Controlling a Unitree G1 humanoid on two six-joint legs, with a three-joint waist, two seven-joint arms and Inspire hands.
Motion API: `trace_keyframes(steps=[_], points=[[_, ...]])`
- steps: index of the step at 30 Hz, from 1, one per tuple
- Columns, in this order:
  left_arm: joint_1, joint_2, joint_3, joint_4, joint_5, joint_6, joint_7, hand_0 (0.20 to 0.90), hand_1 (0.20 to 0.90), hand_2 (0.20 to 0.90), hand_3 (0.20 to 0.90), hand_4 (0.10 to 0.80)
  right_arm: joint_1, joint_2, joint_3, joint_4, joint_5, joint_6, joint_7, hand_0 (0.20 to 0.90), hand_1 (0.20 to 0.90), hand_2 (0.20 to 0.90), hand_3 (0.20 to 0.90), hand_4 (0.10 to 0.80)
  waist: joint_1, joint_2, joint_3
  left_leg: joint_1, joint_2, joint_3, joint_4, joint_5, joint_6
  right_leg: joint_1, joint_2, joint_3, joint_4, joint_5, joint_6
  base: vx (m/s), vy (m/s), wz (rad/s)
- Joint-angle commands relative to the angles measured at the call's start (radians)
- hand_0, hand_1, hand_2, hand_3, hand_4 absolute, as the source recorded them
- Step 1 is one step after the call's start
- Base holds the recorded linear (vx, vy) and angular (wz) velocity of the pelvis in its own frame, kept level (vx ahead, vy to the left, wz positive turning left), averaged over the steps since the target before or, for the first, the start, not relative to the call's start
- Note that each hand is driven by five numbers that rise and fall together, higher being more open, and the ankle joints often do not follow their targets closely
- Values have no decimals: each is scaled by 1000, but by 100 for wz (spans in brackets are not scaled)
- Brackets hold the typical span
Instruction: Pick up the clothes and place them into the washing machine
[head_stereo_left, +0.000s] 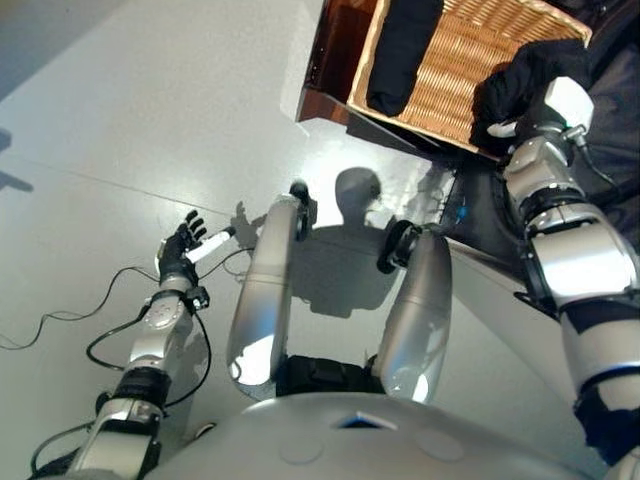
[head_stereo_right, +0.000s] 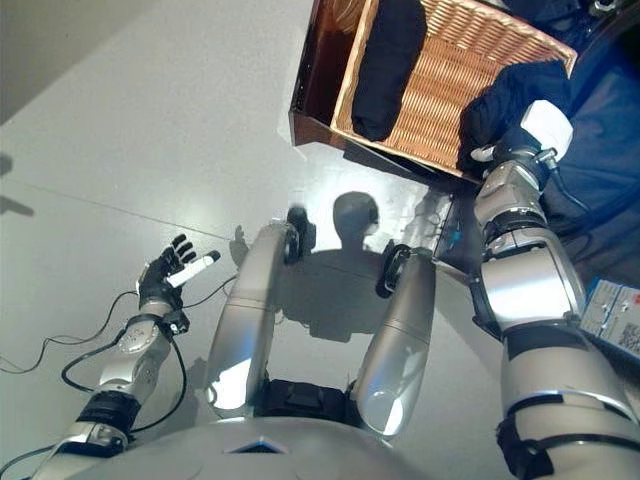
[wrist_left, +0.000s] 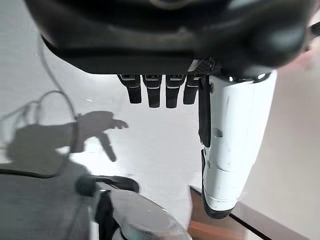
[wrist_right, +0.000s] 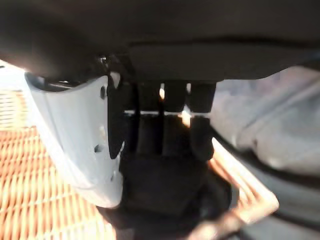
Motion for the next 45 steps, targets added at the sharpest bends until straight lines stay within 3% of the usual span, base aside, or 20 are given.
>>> trace_keyframes(steps=[1, 3, 5, 7, 8, 13, 18, 22, 23, 26, 33, 37, 38, 45], points=[[67, 52, 33, 2, 14, -61, -9, 900, 900, 900, 900, 800, 46, -102, -1, 38, 57, -17, -9, 200, 200, 200, 200, 300, 14, 20, -71, 125, 9, 33, -189, 69, 4, 121, -3, -37, -232, 175, -9, 102, 11, -13], [53, 41, 33, 43, 13, -61, -16, 900, 900, 900, 900, 800, 72, -112, -58, 13, 154, -55, -13, 200, 200, 200, 200, 300, 10, 4, -82, 193, 7, 29, -268, 94, 4, 196, 3, -52, -321, 206, 0, 120, 0, -8], [25, 12, 35, 111, 8, -58, -10, 900, 900, 900, 900, 800, 163, -94, -218, -37, 377, -116, -41, 200, 200, 200, 200, 300, -3, -18, -99, 260, 9, 35, -361, 145, 11, 273, 10, -70, -427, 265, 6, 88, 20, 9], [19, 2, 44, 145, 27, -48, -16, 900, 900, 900, 900, 800, 230, -93, -260, -56, 438, -142, -40, 200, 200, 200, 200, 300, -16, -37, -117, 335, 10, 32, -436, 160, 14, 357, 14, -81, -518, 292, 18, 206, 7, 4], [18, -14, 57, 166, 26, -41, -16, 900, 900, 900, 900, 800, 309, -68, -340, -68, 537, -175, -37, 200, 200, 200, 200, 300, -27, -53, -136, 409, 14, 32, -505, 175, 11, 437, 15, -98, -604, 316, 33, 221, 1, -17], [19, -27, 71, 187, 25, -40, -16, 900, 900, 900, 900, 800, 411, -19, -462, -121, 735, -245, -31, 200, 200, 200, 200, 300, -42, -72, -167, 563, 19, 38, -644, 210, 6, 600, 18, -125, -760, 367, 58, 183, 1, -17], [32, -42, 72, 189, 6, -25, -22, 900, 900, 900, 900, 800, 461, 23, -604, -149, 1059, -327, 11, 200, 200, 200, 200, 300, -43, -75, -191, 659, 17, 35, -739, 232, -3, 692, 8, -148, -852, 387, 74, 102, 7, -2], [45, -60, 57, 204, -11, -5, -16, 900, 900, 900, 900, 800, 460, 94, -719, -183, 1382, -428, 49, 200, 200, 200, 200, 300, -39, -64, -201, 671, 8, 37, -745, 228, 2, 698, 0, -145, -848, 381, 72, 17, 33, 7], [44, -59, 56, 205, -11, -5, -16, 900, 900, 900, 900, 800, 463, 95, -719, -183, 1386, -430, 52, 200, 200, 200, 200, 300, -38, -65, -201, 671, 8, 37, -744, 227, 2, 698, 0, -145, -847, 380, 72, 3, 20, -7], [47, -63, 50, 204, -34, -4, -10, 900, 900, 900, 900, 800, 449, 117, -776, -184, 1537, -472, 66, 200, 200, 200, 200, 300, -34, -46, -198, 657, 2, 35, -730, 224, 4, 683, -5, -141, -833, 374, 70, -5, 3, -1], [50, -70, 29, 166, -69, -11, -1, 900, 900, 900, 900, 800, 438, 158, -830, -209, 1671, -525, 54, 200, 200, 200, 200, 300, -36, -5, -176, 617, -3, 40, -699, 222, 7, 636, -7, -117, -803, 368, 66, -54, 10, -1], [60, -80, 15, 143, -91, -16, -1, 900, 900, 900, 900, 800, 438, 173, -860, -239, 1723, -555, 46, 200, 200, 200, 200, 300, -43, 36, -168, 590, -8, 50, -682, 221, 7, 598, -8, -98, -785, 365, 62, -45, 18, -6], [67, -84, 6, 125, -102, -21, -4, 900, 900, 900, 900, 800, 438, 178, -879, -255, 1748, -569, 42, 200, 200, 200, 200, 300, -52, 60, -163, 581, -12, 52, -675, 218, 7, 582, -12, -87, -773, 359, 61, -25, 31, -9], [103, -99, -28, 85, -137, -24, -12, 900, 900, 900, 900, 800, 397, 109, -894, -294, 1741, -607, -6, 200, 200, 200, 200, 300, -67, 124, -170, 540, -20, 77, -653, 207, 6, 512, -22, -49, -730, 343, 60, 0, 24, -12]])
